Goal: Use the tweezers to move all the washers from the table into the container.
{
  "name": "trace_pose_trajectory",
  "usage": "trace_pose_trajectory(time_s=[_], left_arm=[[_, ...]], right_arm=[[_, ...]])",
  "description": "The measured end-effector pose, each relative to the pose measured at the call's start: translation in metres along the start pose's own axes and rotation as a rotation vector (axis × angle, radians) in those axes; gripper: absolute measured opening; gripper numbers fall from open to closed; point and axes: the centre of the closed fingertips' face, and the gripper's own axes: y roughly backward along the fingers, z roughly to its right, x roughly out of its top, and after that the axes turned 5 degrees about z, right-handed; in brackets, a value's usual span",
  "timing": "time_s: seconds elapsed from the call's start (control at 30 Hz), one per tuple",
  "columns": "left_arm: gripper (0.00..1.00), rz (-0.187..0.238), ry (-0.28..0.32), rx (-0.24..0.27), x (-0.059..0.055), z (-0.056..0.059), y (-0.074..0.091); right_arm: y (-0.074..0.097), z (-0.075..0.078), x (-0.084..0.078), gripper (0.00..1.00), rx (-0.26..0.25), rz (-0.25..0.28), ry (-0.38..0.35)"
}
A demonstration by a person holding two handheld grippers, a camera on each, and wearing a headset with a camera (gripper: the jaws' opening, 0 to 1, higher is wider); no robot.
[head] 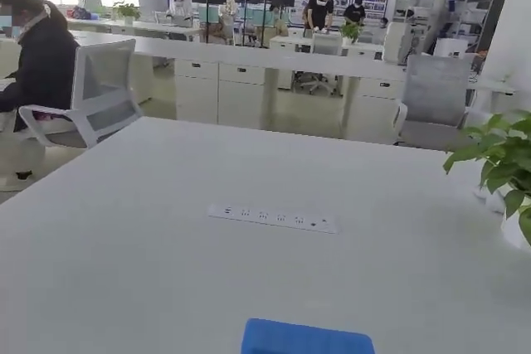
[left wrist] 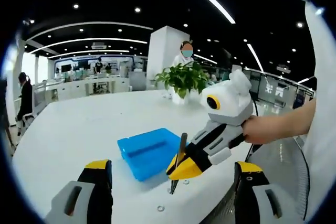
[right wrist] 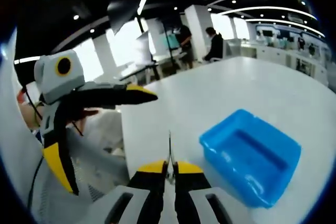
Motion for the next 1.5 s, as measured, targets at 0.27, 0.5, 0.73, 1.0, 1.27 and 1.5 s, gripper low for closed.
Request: trace_pose_trajectory(time_s=[0.27,0.5,0.73,1.0,1.27,1.5], left_arm=[[0.99,0.121,-0.043,0.108,0.011,-0.01,-0.002],[0.99,0.256,0.107,0.116,0.028,-0.016,0.002],[0.99,0.242,0.055,0.128,0.027,-0.016,0.0],[0.99,0.223,0.062,0.14,0.023,-0.019,-0.001],[0.99,0.207,0.053,0.138,0.02,-0.019,-0.002],[0.99,0.221,0.066,0.146,0.021,-0.021,0.0]], right_arm=[[0.02,0.017,0.007,0.03,-0.052,-0.001,-0.037],[0.037,0.04,0.025,0.03,-0.119,0.032,-0.047],[0.049,0.078,0.036,0.03,-0.214,0.048,-0.06],[0.044,0.112,0.024,0.03,-0.296,0.004,-0.102],[0.037,0.139,0.012,0.03,-0.352,-0.019,-0.132],[0.037,0.153,0.0,0.03,-0.381,-0.046,-0.142]])
